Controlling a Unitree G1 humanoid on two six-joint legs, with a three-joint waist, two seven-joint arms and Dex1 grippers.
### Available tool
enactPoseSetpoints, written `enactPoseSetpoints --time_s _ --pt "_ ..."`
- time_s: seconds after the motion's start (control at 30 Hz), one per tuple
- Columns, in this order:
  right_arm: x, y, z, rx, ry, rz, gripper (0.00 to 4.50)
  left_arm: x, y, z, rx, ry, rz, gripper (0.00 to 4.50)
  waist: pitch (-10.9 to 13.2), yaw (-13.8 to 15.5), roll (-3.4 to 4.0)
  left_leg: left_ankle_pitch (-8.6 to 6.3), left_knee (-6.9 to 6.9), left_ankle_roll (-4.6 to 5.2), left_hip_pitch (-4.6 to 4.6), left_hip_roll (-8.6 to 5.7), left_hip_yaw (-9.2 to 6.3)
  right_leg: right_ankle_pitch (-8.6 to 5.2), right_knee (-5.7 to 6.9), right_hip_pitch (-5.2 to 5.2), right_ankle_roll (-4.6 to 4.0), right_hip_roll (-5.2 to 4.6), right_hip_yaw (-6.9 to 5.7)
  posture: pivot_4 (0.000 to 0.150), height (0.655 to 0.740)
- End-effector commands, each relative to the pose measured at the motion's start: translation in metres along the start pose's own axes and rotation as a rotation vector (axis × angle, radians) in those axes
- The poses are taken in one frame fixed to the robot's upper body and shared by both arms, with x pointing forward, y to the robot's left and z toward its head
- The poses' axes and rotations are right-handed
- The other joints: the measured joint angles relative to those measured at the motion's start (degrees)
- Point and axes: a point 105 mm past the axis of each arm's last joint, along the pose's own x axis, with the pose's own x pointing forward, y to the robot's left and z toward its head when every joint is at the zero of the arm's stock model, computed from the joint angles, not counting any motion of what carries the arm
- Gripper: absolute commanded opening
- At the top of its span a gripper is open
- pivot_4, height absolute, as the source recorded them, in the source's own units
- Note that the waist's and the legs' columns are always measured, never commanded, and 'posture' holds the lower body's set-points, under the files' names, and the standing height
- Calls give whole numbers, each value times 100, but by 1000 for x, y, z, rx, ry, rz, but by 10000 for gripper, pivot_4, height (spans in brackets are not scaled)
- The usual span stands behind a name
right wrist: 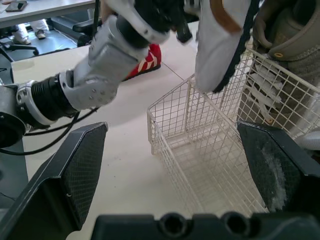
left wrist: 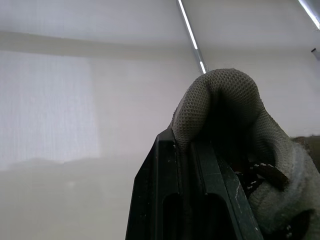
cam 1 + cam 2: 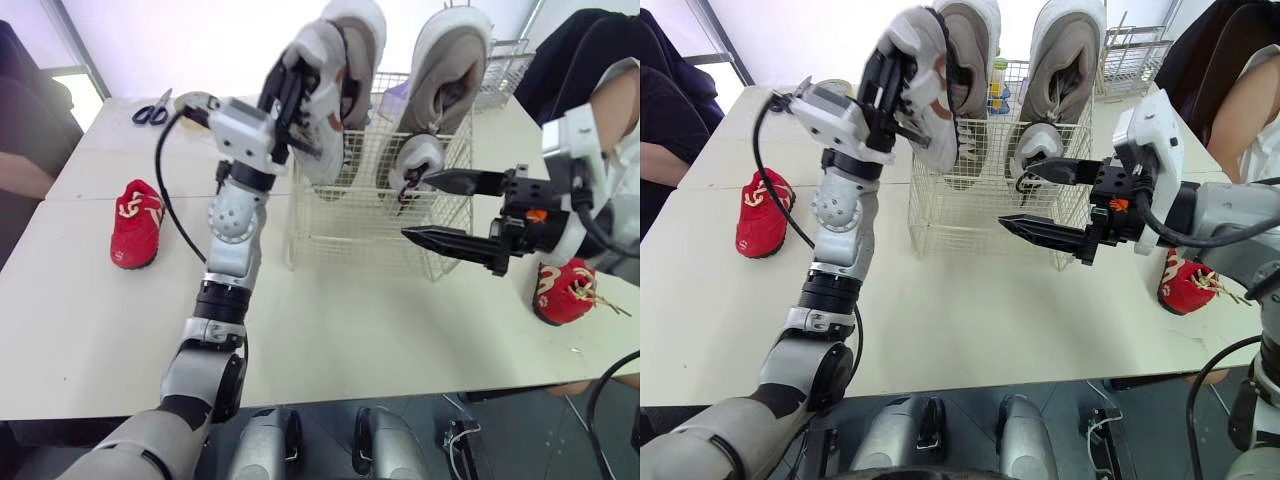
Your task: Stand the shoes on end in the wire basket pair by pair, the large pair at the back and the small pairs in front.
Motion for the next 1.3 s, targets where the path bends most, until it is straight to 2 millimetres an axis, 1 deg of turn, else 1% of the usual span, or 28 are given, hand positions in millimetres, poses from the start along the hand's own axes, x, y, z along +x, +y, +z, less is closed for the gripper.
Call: enactPoseSetpoints --time_s 0.03,0.13,0.23,0.33,0.43,0.53,0.6,0.77,1.07,1.2,1.3 --pt "-7 4 10 -51 -18 -36 45000 6 -14 5 55 -79 -33 225 -1 6 -1 -2 0 4 0 0 -1 0 -1 0 -1 -2 -1 1500 7400" --pt "-7 6 10 -51 -17 -47 45000 4 -23 -3 68 -71 -48 225 -1 2 -1 -10 0 17 0 0 0 2 -2 0 -3 -6 -3 1500 7400" --pt "-8 6 11 -51 -20 -55 45000 5 -29 -6 79 -77 -52 225 -3 8 -2 -12 1 20 0 -1 0 3 -2 1 -3 -9 -6 1500 7400" --pt "-8 7 12 -52 -21 -60 45000 9 -29 -5 99 -92 -37 225 -3 7 -2 -13 2 21 0 -2 1 3 -3 2 -3 -12 -8 1500 7400" --pt "-8 7 12 -52 -21 -60 45000 15 -28 0 124 -125 -30 225 -3 3 -2 -13 2 22 0 -2 0 3 -3 1 -3 -13 -8 1500 7400" --pt "-7 7 12 -50 -20 -58 45000 15 -31 -1 138 -132 -44 225 -3 4 -2 -13 2 22 -2 -2 0 3 -3 0 -3 -13 -9 1500 7400" --pt "-7 7 12 -50 -20 -57 45000 11 -33 -4 145 -122 -56 225 -3 4 -2 -14 2 23 -2 -1 0 3 -3 0 -3 -14 -9 1500 7400" --pt "-7 7 11 -51 -19 -54 45000 -8 -37 -19 170 -56 -86 225 -3 1 -2 -14 2 24 -3 -2 0 3 -3 -1 -3 -15 -11 1500 7400" --pt "-6 7 11 -54 -19 -51 45000 -45 -34 -50 167 114 -79 225 -6 16 -1 -14 3 23 -2 -1 -1 3 -2 -1 -3 -20 -13 1500 7400" --pt "-5 6 11 -57 -18 -49 45000 -54 -32 -59 156 167 -68 225 -11 20 0 -15 4 22 -1 -3 -2 5 -3 2 -6 -24 -13 1500 7400" --pt "-5 6 11 -58 -19 -47 45000 -57 -32 -63 123 194 -48 11369 -12 32 0 -15 5 22 -1 -3 -3 5 -3 2 -6 -26 -14 1500 7400"
